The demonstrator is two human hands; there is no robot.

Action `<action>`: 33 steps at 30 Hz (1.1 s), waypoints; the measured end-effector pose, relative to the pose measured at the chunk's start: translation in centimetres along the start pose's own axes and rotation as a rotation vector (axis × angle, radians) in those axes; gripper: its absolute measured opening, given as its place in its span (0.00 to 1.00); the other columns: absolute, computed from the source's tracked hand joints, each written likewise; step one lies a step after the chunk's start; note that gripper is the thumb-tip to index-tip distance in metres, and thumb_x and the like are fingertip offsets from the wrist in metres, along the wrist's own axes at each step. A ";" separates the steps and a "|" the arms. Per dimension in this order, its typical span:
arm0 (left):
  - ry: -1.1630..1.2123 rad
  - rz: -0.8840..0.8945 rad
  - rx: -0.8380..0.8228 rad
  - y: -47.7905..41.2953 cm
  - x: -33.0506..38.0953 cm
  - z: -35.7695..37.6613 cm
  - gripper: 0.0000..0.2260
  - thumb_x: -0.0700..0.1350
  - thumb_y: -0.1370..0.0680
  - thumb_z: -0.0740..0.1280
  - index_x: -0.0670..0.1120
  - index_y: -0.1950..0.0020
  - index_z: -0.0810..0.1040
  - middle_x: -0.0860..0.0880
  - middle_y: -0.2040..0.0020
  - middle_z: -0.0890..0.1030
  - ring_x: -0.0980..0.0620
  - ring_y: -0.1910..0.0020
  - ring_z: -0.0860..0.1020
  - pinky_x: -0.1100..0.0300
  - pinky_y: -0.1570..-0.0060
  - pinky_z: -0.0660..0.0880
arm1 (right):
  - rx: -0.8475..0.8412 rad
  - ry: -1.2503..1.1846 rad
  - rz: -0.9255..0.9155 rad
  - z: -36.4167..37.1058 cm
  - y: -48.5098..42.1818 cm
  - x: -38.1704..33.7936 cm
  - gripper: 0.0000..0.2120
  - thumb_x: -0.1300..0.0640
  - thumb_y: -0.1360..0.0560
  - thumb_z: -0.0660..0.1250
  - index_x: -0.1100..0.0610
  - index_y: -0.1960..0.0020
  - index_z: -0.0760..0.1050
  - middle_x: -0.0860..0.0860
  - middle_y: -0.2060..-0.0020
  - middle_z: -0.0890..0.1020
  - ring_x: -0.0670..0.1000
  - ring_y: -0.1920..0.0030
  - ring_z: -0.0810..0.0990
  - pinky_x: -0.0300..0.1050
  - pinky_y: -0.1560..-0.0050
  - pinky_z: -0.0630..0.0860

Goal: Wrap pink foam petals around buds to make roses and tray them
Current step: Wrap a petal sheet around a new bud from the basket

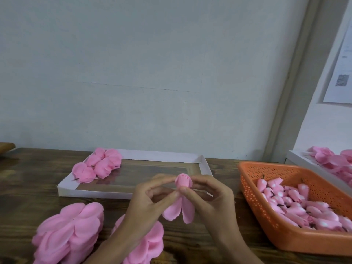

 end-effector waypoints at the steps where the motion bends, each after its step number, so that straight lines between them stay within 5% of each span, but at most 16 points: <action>1: -0.012 0.011 0.015 0.1 0.1 -0.1 0.14 0.41 0.25 0.75 0.55 0.42 0.88 0.45 0.46 0.88 0.45 0.50 0.88 0.59 0.53 0.83 | 0.003 0.007 -0.010 0.0 0.1 -0.2 0.10 0.55 0.29 0.81 0.46 0.49 0.88 0.49 0.53 0.89 0.51 0.53 0.89 0.42 0.54 0.85; 11: -0.070 0.023 0.130 1.1 0.2 0.4 0.12 0.53 0.25 0.77 0.56 0.41 0.88 0.48 0.51 0.89 0.50 0.53 0.88 0.60 0.57 0.83 | 0.014 -0.142 0.115 0.9 0.8 1.1 0.13 0.64 0.28 0.80 0.51 0.47 0.88 0.53 0.54 0.90 0.56 0.53 0.90 0.44 0.56 0.85; 15: -0.016 -0.108 0.148 0.4 -1.7 -0.7 0.19 0.36 0.28 0.79 0.51 0.40 0.86 0.50 0.45 0.88 0.52 0.46 0.87 0.61 0.52 0.83 | 0.038 -0.143 0.131 -0.4 -0.3 1.7 0.11 0.67 0.28 0.79 0.58 0.47 0.86 0.54 0.53 0.90 0.55 0.50 0.89 0.44 0.49 0.85; 18: 0.045 -0.220 0.230 0.4 -3.1 -1.5 0.17 0.30 0.30 0.78 0.44 0.44 0.86 0.45 0.50 0.89 0.48 0.50 0.88 0.65 0.57 0.81 | 0.012 -0.201 0.171 -0.5 -0.5 2.2 0.10 0.66 0.28 0.78 0.55 0.50 0.86 0.55 0.52 0.89 0.56 0.49 0.89 0.42 0.50 0.84; 21: 0.054 -0.280 0.271 0.4 -4.1 -2.2 0.10 0.35 0.30 0.80 0.45 0.53 0.88 0.42 0.54 0.89 0.49 0.55 0.88 0.63 0.58 0.80 | -0.051 -0.234 0.173 -0.1 -0.5 2.4 0.11 0.68 0.27 0.78 0.54 0.50 0.85 0.57 0.51 0.89 0.57 0.49 0.89 0.42 0.50 0.83; 25: 0.080 -0.278 0.263 0.2 -4.2 -2.6 0.07 0.39 0.30 0.81 0.45 0.54 0.88 0.40 0.53 0.88 0.43 0.51 0.88 0.55 0.53 0.83 | -0.091 -0.266 0.158 0.0 -0.5 2.4 0.12 0.73 0.27 0.74 0.57 0.51 0.85 0.58 0.52 0.88 0.57 0.49 0.88 0.41 0.51 0.83; 30: 0.119 -0.392 0.183 0.0 -4.0 -2.0 0.22 0.58 0.34 0.83 0.43 0.51 0.87 0.39 0.52 0.88 0.40 0.53 0.88 0.50 0.58 0.85 | -0.065 -0.276 0.136 -0.6 -0.9 2.2 0.09 0.70 0.28 0.76 0.60 0.51 0.85 0.58 0.52 0.88 0.56 0.49 0.88 0.41 0.52 0.83; 33: 0.119 -0.444 0.150 0.2 -4.3 -1.8 0.23 0.56 0.34 0.80 0.40 0.48 0.87 0.37 0.53 0.87 0.37 0.55 0.88 0.49 0.60 0.85 | -0.076 -0.272 0.136 -0.8 -1.0 2.1 0.09 0.70 0.28 0.75 0.58 0.51 0.85 0.58 0.52 0.88 0.56 0.50 0.88 0.41 0.53 0.83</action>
Point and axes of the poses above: each hand's wrist, its own y-axis away from the middle knuckle, its own z-axis out of the palm, x = y × z, the point moved 7 cm from there along -y, towards the middle knuckle
